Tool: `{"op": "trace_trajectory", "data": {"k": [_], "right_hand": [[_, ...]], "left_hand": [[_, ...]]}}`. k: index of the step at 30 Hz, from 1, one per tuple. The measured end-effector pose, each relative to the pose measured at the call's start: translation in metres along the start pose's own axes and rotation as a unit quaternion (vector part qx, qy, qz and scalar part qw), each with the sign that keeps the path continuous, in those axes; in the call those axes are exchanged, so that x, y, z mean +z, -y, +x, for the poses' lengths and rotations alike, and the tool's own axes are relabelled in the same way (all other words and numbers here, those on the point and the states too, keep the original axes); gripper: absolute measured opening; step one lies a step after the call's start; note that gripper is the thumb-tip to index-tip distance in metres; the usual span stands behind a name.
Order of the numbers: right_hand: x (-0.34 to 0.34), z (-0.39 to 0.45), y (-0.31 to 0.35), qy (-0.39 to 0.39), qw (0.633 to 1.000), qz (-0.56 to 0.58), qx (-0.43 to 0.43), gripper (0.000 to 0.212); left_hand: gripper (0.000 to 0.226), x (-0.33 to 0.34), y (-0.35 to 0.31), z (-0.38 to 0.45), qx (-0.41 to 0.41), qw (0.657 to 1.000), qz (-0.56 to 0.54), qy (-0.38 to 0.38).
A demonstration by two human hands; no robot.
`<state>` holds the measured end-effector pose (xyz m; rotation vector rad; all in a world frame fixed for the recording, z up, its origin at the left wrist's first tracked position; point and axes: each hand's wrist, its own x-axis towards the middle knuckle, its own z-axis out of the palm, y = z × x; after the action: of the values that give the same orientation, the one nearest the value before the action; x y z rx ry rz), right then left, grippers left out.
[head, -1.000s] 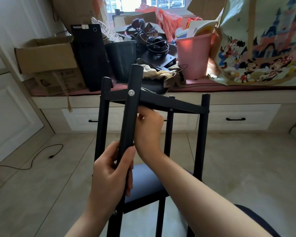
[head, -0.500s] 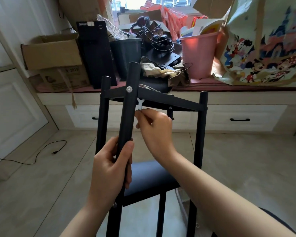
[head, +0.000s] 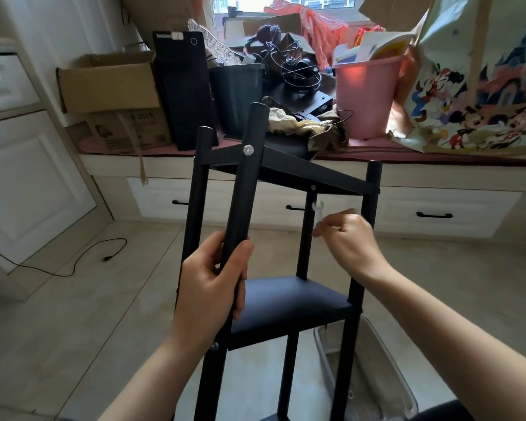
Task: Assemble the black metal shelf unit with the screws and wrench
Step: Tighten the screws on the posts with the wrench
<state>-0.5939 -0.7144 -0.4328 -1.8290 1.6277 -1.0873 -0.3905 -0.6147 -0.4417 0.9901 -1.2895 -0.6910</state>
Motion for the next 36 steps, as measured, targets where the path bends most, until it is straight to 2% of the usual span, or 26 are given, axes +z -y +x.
{"op": "trace_trajectory", "data": {"k": [3,7,11,17,21,24,28,32,36], "right_hand": [[-0.013,0.01,-0.02,-0.041,0.996,-0.052,0.057,0.024],[-0.019,0.016,-0.033,-0.057,0.992,-0.05,0.097,0.025],[-0.023,0.019,-0.046,-0.061,0.987,-0.043,0.145,0.023],[-0.017,0.019,-0.047,0.002,0.971,0.124,0.206,0.014],[-0.012,0.02,-0.043,0.039,0.955,0.166,0.243,0.015],[-0.014,0.022,-0.043,0.002,0.937,0.214,0.275,0.013],[-0.021,0.022,-0.046,-0.024,0.919,0.244,0.31,0.004],[-0.022,0.022,-0.042,-0.019,0.921,0.238,0.308,0.01],[-0.022,0.018,-0.038,-0.003,0.931,0.231,0.283,0.005]], "left_hand": [[0.032,0.001,0.0,0.001,-0.003,1.0,0.011,0.007],[0.02,0.0,0.002,0.003,0.004,0.999,0.024,0.024],[0.027,-0.006,0.004,0.009,-0.026,0.999,0.002,0.045],[0.028,-0.016,0.009,0.017,-0.049,0.996,-0.036,0.066],[0.026,-0.016,0.011,0.018,-0.039,0.996,-0.039,0.07],[0.016,-0.011,0.01,0.019,-0.02,0.998,-0.016,0.065],[0.015,-0.009,0.011,0.029,-0.015,0.998,0.012,0.067],[0.02,-0.02,0.02,0.036,0.004,0.997,0.073,0.021],[0.022,-0.029,0.026,0.043,0.022,0.99,0.141,0.0]]}}
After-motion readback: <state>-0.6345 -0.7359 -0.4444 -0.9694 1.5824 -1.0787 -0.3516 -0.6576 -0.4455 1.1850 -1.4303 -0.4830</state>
